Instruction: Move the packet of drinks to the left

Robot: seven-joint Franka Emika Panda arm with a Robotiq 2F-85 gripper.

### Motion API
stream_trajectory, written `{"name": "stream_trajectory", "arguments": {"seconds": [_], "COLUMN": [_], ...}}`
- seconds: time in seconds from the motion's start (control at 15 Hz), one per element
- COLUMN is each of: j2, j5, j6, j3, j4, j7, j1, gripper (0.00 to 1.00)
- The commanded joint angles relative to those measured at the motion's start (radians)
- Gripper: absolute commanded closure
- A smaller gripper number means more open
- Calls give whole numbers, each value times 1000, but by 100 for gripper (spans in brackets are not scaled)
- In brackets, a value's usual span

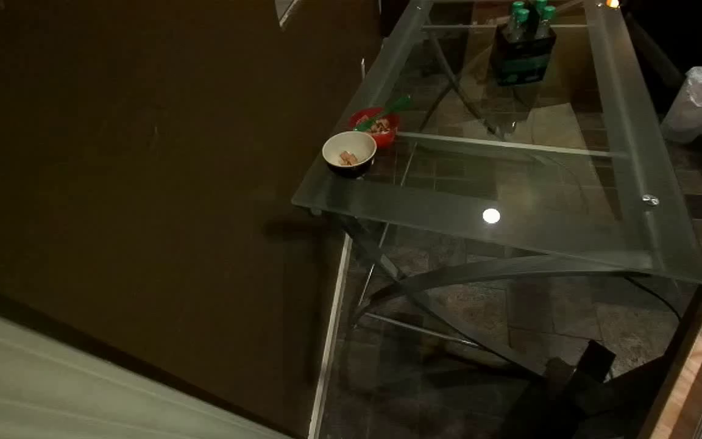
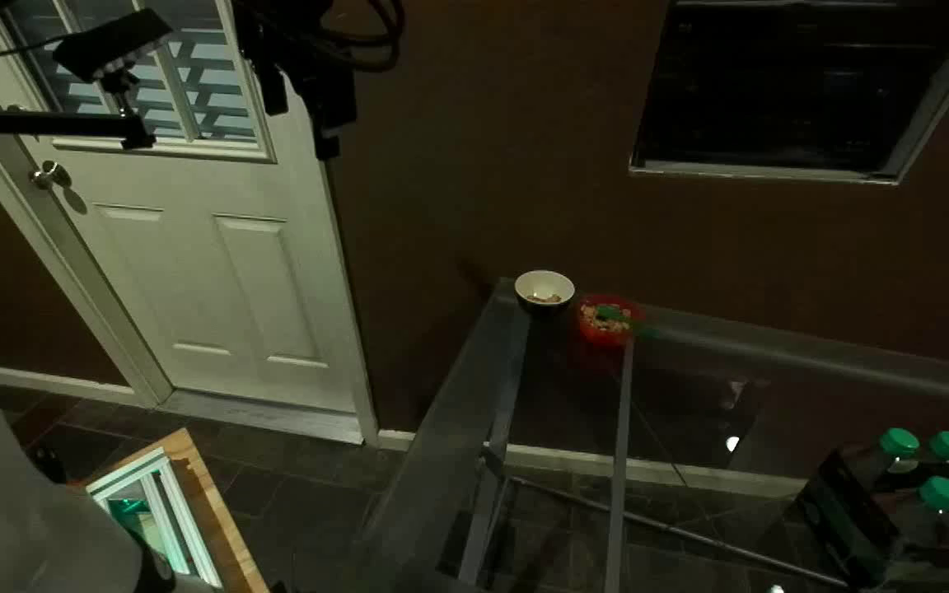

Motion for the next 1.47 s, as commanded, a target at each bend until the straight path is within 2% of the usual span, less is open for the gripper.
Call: {"name": "stream_trajectory", "arguments": {"seconds": [0.0,0.53,0.73,1.0,1.4], "j2": [1,1,23,77,231], "j5": [10,10,-56,-190,-374], "j6": [-7,-7,109,239,502], "j3": [15,15,30,4,-20], "j4": [4,4,-15,-28,-18], "j7": [-11,-11,50,87,230], "j1": [-22,-22,-99,-220,-391], "gripper": [0,0,0,0,0]}}
